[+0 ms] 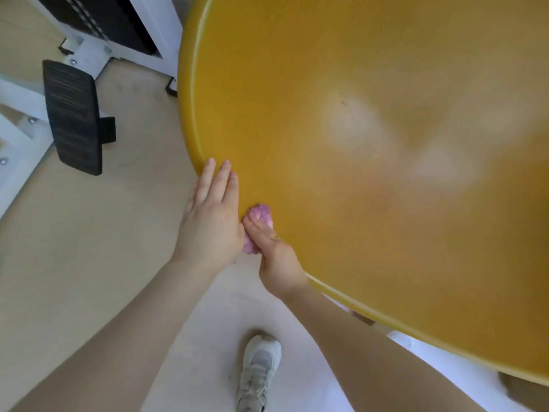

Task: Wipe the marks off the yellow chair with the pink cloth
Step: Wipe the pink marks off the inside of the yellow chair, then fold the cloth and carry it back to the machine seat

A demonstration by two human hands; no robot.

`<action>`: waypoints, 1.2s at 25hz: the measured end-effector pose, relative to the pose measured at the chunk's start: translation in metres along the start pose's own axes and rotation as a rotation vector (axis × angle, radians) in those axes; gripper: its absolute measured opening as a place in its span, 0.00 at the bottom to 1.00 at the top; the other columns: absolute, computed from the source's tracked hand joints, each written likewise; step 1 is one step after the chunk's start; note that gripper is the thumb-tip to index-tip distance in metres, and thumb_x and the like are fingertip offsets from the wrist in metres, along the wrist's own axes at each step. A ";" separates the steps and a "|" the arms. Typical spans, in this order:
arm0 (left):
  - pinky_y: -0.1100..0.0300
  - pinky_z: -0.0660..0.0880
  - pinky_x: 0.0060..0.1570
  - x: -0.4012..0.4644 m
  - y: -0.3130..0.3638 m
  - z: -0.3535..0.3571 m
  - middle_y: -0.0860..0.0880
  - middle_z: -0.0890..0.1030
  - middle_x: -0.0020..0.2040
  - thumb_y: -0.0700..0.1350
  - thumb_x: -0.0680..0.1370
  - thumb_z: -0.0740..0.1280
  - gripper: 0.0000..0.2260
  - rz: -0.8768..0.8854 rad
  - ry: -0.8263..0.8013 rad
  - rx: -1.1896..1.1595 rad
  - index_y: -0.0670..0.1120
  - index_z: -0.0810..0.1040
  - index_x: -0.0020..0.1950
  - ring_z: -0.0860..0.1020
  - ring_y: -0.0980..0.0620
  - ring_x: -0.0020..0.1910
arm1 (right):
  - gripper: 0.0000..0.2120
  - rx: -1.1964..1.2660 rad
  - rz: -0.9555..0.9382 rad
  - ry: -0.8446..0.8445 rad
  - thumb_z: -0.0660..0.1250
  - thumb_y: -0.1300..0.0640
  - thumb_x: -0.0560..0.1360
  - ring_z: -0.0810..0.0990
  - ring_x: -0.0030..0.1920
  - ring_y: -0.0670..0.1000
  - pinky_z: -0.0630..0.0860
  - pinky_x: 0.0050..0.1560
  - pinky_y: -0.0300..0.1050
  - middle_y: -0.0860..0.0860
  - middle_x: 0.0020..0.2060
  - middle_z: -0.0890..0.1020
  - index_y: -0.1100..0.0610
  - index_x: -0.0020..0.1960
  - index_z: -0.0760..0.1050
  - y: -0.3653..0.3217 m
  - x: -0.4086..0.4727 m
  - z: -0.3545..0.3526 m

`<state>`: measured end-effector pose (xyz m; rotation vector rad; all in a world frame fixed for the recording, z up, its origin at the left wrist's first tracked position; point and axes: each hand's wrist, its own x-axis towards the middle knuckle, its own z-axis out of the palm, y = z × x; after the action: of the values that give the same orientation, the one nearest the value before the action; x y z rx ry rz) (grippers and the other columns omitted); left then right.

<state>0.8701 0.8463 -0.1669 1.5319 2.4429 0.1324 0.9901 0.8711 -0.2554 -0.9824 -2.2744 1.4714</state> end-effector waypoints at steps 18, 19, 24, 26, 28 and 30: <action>0.53 0.62 0.70 -0.085 0.111 -0.097 0.46 0.54 0.77 0.43 0.79 0.59 0.32 0.316 -0.579 -0.289 0.52 0.46 0.77 0.58 0.48 0.75 | 0.11 -0.049 0.691 0.156 0.60 0.64 0.75 0.80 0.49 0.53 0.75 0.47 0.42 0.53 0.46 0.83 0.52 0.46 0.78 -0.115 -0.133 -0.192; 0.56 0.60 0.71 -0.088 0.121 -0.108 0.46 0.56 0.77 0.43 0.79 0.59 0.29 0.300 -0.564 -0.350 0.50 0.50 0.77 0.59 0.49 0.75 | 0.11 -0.022 0.698 0.170 0.60 0.65 0.74 0.80 0.47 0.53 0.75 0.48 0.44 0.52 0.44 0.83 0.52 0.44 0.78 -0.127 -0.142 -0.203; 0.72 0.57 0.60 -0.121 0.188 -0.152 0.47 0.68 0.71 0.45 0.79 0.63 0.20 0.289 -0.514 -0.587 0.42 0.69 0.70 0.66 0.53 0.70 | 0.14 0.205 0.616 0.173 0.62 0.69 0.74 0.74 0.26 0.44 0.71 0.34 0.41 0.50 0.28 0.77 0.54 0.37 0.77 -0.175 -0.192 -0.250; 0.68 0.64 0.54 -0.148 0.207 -0.156 0.48 0.75 0.60 0.46 0.75 0.69 0.19 0.297 -0.491 -0.607 0.41 0.74 0.64 0.73 0.51 0.61 | 0.14 0.263 0.570 0.118 0.61 0.69 0.75 0.73 0.23 0.43 0.71 0.29 0.38 0.50 0.28 0.76 0.54 0.36 0.75 -0.187 -0.218 -0.263; 0.60 0.68 0.49 -0.176 0.220 -0.157 0.50 0.75 0.47 0.45 0.72 0.72 0.14 0.306 -0.392 -0.574 0.41 0.78 0.55 0.75 0.47 0.51 | 0.14 0.323 0.535 0.049 0.59 0.69 0.75 0.72 0.24 0.44 0.70 0.27 0.38 0.51 0.28 0.75 0.55 0.36 0.74 -0.197 -0.245 -0.273; 0.57 0.67 0.42 -0.201 0.227 -0.158 0.52 0.72 0.38 0.43 0.72 0.71 0.05 0.251 -0.334 -0.561 0.44 0.77 0.44 0.74 0.47 0.42 | 0.14 0.378 0.528 0.017 0.58 0.69 0.76 0.71 0.28 0.46 0.67 0.30 0.39 0.51 0.30 0.74 0.55 0.37 0.72 -0.202 -0.266 -0.280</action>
<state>1.1095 0.7760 0.0662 1.4454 1.7503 0.5146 1.2584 0.8409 0.0868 -1.5240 -1.6911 1.9847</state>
